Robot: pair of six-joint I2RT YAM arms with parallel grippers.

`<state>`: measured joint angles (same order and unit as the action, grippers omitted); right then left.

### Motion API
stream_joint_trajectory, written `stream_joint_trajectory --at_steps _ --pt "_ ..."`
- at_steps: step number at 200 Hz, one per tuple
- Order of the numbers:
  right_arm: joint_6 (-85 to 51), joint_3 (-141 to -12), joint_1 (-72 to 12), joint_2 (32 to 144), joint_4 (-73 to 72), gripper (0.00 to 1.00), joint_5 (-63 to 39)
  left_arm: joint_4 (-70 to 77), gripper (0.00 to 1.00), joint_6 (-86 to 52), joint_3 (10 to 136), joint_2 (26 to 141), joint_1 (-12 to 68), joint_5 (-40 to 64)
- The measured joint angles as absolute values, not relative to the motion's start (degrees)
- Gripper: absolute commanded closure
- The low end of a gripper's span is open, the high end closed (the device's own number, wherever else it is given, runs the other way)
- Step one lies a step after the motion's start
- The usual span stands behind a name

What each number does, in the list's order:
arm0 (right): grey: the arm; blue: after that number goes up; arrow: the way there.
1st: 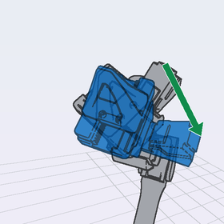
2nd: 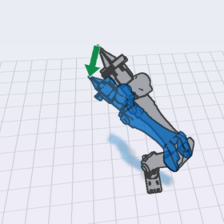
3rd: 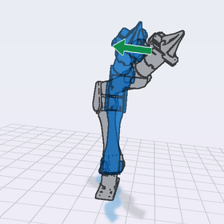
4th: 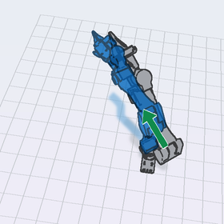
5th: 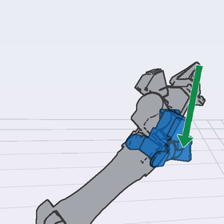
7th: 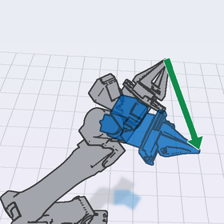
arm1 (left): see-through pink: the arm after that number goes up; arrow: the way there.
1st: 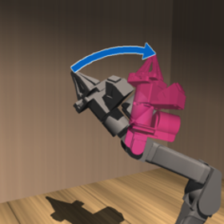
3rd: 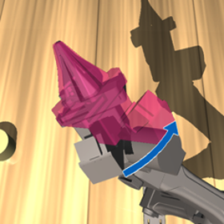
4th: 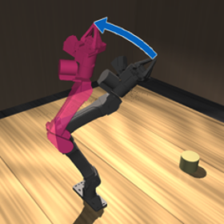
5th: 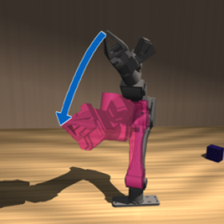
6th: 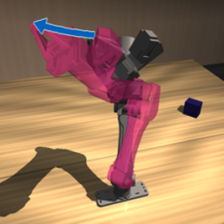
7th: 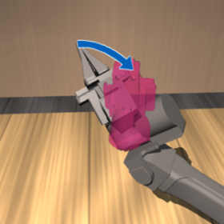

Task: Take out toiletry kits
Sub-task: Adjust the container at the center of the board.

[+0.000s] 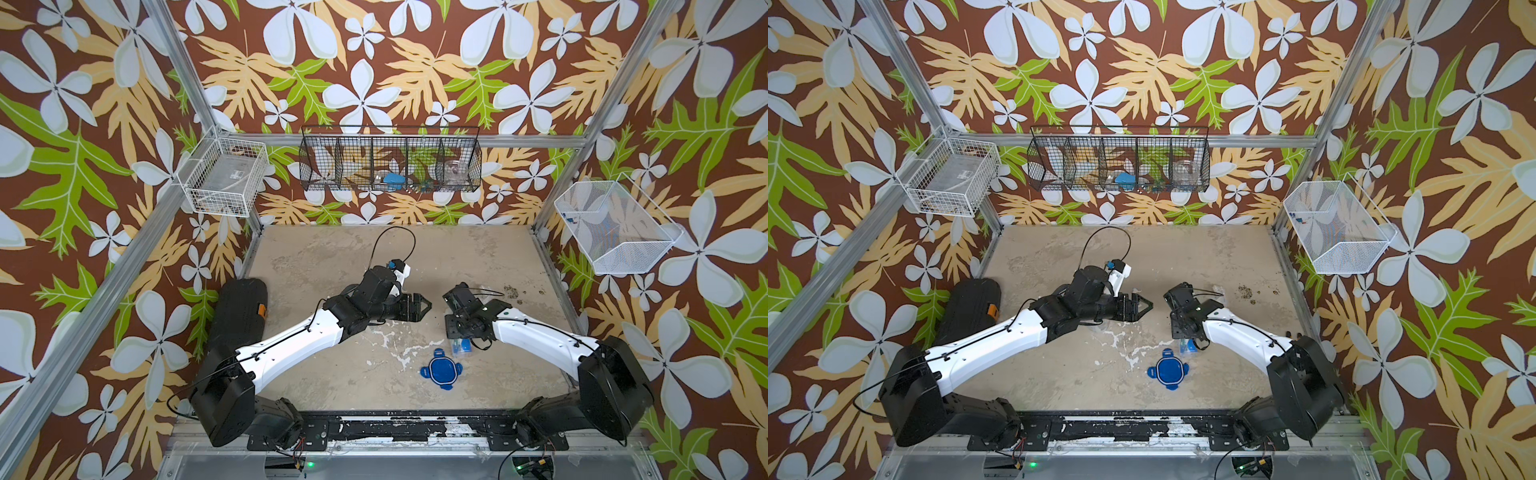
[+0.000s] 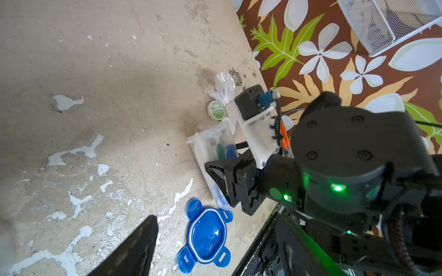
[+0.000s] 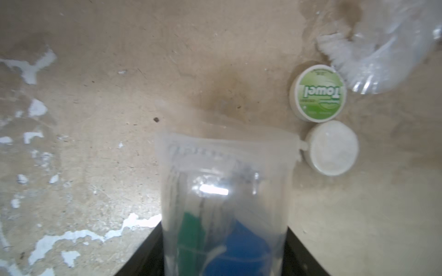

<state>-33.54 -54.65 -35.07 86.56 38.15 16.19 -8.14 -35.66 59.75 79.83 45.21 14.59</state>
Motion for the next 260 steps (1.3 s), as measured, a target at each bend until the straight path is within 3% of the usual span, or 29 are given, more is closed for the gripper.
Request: stream_joint_trajectory --at_steps 32,61,86,118,146,187,221,240,260 --pt "-37.3 -64.6 -37.8 99.8 52.6 0.38 29.6 -8.4 0.19 -34.7 59.1 78.2 45.2 13.7" --pt "-38.9 -69.8 -42.5 107.5 60.6 0.14 36.0 -13.7 0.19 -33.2 57.8 76.9 44.8 10.4" --pt "-38.9 -73.6 -46.1 111.8 63.2 0.06 36.7 -19.2 0.19 -32.7 56.8 75.3 44.6 7.6" --pt "-38.7 -75.0 -47.4 111.2 64.1 0.03 33.5 -20.8 0.19 -32.7 56.6 74.3 44.6 7.0" --pt "-38.4 -71.2 -47.3 102.1 62.5 0.01 28.9 -17.3 0.18 -32.5 57.9 73.5 44.7 13.1" --pt "-37.8 -58.7 -44.1 79.9 49.5 0.09 20.2 -4.4 0.18 -32.3 59.1 74.9 46.0 26.5" --pt "-38.7 -46.0 -30.7 64.9 39.0 0.53 12.0 -7.4 0.22 -33.8 59.8 81.3 46.2 18.0" --pt "-38.7 -41.5 -23.0 62.8 35.3 0.61 7.5 -7.9 0.33 -34.0 63.1 85.2 48.6 17.1" --pt "-38.3 -40.1 -17.9 64.2 32.1 0.62 2.8 -6.5 0.55 -34.4 65.9 90.6 49.6 16.3"
